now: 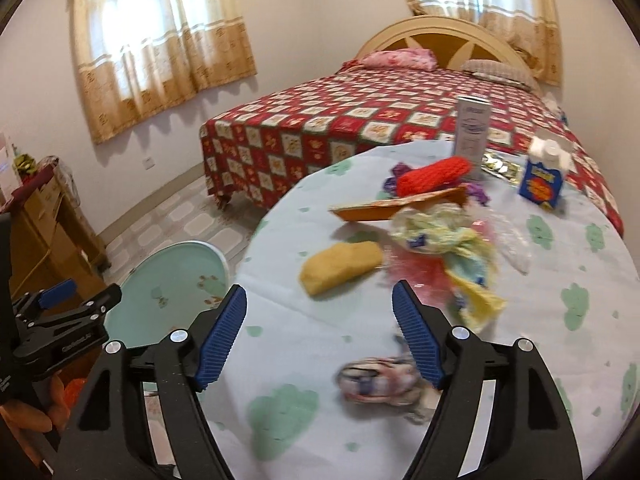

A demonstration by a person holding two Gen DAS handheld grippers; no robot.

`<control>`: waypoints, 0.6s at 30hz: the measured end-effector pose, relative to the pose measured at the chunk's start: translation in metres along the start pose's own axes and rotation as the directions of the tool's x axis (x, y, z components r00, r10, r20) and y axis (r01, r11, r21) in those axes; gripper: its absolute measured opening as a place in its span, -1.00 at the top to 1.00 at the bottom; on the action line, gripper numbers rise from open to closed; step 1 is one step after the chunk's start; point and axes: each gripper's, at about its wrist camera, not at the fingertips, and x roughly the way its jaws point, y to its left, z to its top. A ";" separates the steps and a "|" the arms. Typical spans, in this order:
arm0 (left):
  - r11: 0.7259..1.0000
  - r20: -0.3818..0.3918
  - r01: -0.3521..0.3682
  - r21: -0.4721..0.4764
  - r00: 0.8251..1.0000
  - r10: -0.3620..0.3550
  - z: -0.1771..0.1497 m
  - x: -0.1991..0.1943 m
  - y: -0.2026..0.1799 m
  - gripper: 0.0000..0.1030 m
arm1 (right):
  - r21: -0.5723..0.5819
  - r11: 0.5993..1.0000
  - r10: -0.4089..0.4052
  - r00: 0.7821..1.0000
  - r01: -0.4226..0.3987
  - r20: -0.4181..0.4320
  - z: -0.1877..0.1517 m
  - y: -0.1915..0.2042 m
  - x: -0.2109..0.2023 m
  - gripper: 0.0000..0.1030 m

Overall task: Collect trash
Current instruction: 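Grasp the pink-and-blue checked cloth on the table with the left tool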

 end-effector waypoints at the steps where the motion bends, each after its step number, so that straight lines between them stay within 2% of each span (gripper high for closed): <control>1: 1.000 -0.002 0.003 0.008 1.000 -0.003 -0.001 0.000 -0.004 -0.62 | 0.002 1.000 -0.014 1.000 0.014 0.006 0.000 -0.005 -0.003 -0.46; 6: 0.999 -0.018 0.045 0.020 0.999 -0.045 -0.006 -0.003 -0.019 -0.63 | 0.061 0.994 -0.090 0.995 0.087 0.045 -0.008 -0.036 -0.014 -0.47; 13: 0.992 -0.013 0.125 0.030 0.992 -0.125 -0.007 -0.010 -0.044 -0.63 | 0.127 0.977 -0.178 0.984 0.174 0.021 -0.014 -0.083 -0.024 -0.47; 18: 0.978 -0.013 0.197 0.062 0.980 -0.196 -0.006 -0.016 -0.075 -0.62 | 0.145 0.963 -0.230 0.973 0.226 0.010 -0.022 -0.111 -0.032 -0.46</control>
